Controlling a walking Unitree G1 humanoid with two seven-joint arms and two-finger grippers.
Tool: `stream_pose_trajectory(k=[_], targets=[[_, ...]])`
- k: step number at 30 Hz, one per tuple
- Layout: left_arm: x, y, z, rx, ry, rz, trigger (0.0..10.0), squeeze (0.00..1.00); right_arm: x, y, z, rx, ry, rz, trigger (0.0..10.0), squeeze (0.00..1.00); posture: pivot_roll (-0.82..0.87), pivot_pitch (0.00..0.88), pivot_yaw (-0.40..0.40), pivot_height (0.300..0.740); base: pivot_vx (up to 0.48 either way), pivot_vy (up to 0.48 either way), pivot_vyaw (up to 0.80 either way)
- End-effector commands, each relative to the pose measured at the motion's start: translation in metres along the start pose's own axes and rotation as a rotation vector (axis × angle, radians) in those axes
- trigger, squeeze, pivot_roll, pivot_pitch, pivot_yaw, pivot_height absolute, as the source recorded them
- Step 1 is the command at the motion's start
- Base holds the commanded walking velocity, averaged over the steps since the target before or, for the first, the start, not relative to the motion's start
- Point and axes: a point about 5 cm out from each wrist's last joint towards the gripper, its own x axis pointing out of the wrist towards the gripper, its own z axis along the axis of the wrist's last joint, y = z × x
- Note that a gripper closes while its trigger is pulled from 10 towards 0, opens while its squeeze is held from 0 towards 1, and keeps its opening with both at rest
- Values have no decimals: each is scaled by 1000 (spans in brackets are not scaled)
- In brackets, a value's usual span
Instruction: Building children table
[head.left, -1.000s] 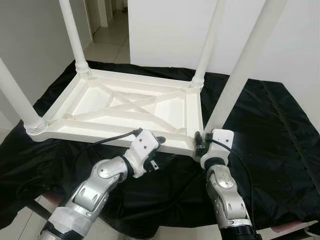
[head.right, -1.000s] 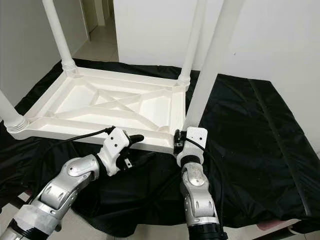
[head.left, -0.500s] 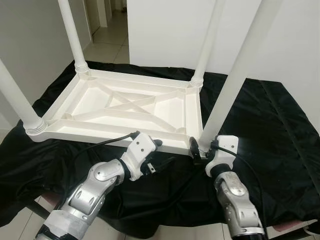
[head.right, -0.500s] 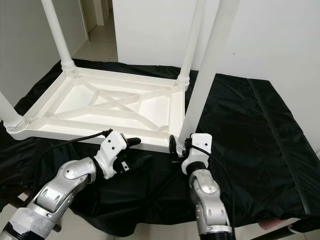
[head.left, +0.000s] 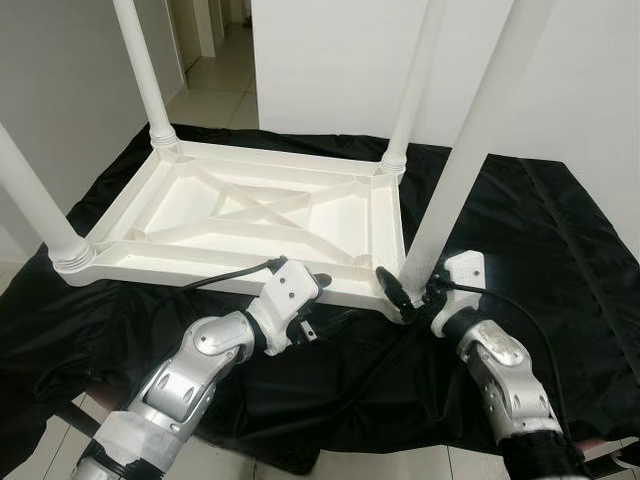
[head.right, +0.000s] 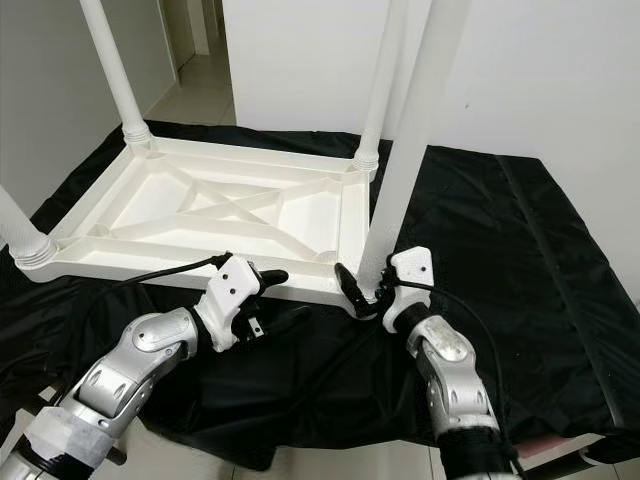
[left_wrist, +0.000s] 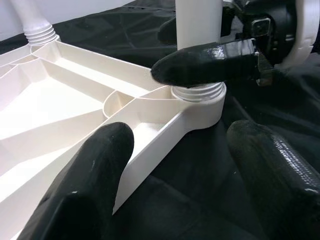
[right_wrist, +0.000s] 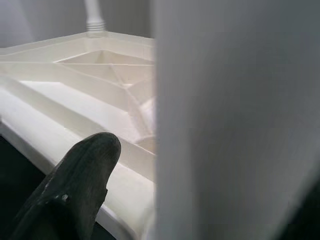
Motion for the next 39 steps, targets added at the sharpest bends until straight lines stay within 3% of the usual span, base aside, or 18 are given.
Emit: stream_pose_trajectory(k=[1, 5, 6, 10, 11, 22, 23, 26, 27, 30, 33, 35, 39], targets=[[2, -4, 0, 16, 10, -83, 10000, 0, 2, 0, -1, -20, 12, 33, 10000, 0, -4, 0, -17, 740, 0, 0, 0], [6, -2, 4, 26, -4, -82, 10000, 0, 10, -1, -3, -26, 38, 111, 10000, 0, 4, 0, -23, 740, 0, 0, 0], [8, -2, 6, 30, -9, -80, 10000, 0, 12, -2, -5, -33, 52, 131, 5804, 0, 7, 0, -25, 740, 0, 0, 0], [10, 0, 8, 35, -15, -77, 10000, 0, 14, -5, -9, -42, 70, 165, 5804, 0, 9, 0, -26, 740, 0, 0, 0], [11, 0, 9, 41, -20, -78, 10000, 0, 13, -6, -12, -28, 93, 170, 0, 0, 15, 0, -33, 740, 0, 0, 0], [19, 4, 16, 65, -39, -91, 10000, 0, 8, -5, -22, 21, 107, 163, 0, 0, -1, 0, -14, 740, 0, 0, 0], [20, 4, 17, 66, -41, -91, 10000, 0, 8, -5, -23, 23, 101, 143, 4667, 0, -2, 0, -11, 740, 0, 0, 0], [21, 4, 17, 65, -43, -90, 10000, 0, 8, -5, -23, 23, 94, 118, 4667, 0, -2, 0, -11, 740, 0, 0, 0], [21, 4, 17, 64, -44, -90, 10000, 0, 9, -1, -22, 26, 92, 75, 10000, 0, -3, 0, -8, 740, 0, 0, 0], [21, 3, 17, 60, -44, -89, 10000, 0, 11, 4, -21, 7, 108, -49, 10000, 0, -4, 0, -10, 740, 0, 0, 0], [21, 3, 16, 60, -43, -88, 10000, 0, 11, 4, -22, 5, 112, -73, 10000, 0, -4, 0, -10, 740, 0, 0, 0], [21, 2, 15, 59, -41, -86, 10000, 0, 12, 6, -20, 29, 97, -103, 10000, 0, -6, 0, -14, 740, 0, 0, 0], [18, -3, 10, 43, -33, -83, 10000, 0, 16, 29, -14, 150, 51, -294, 10000, 0, -11, 0, -18, 740, 0, 0, 0]])
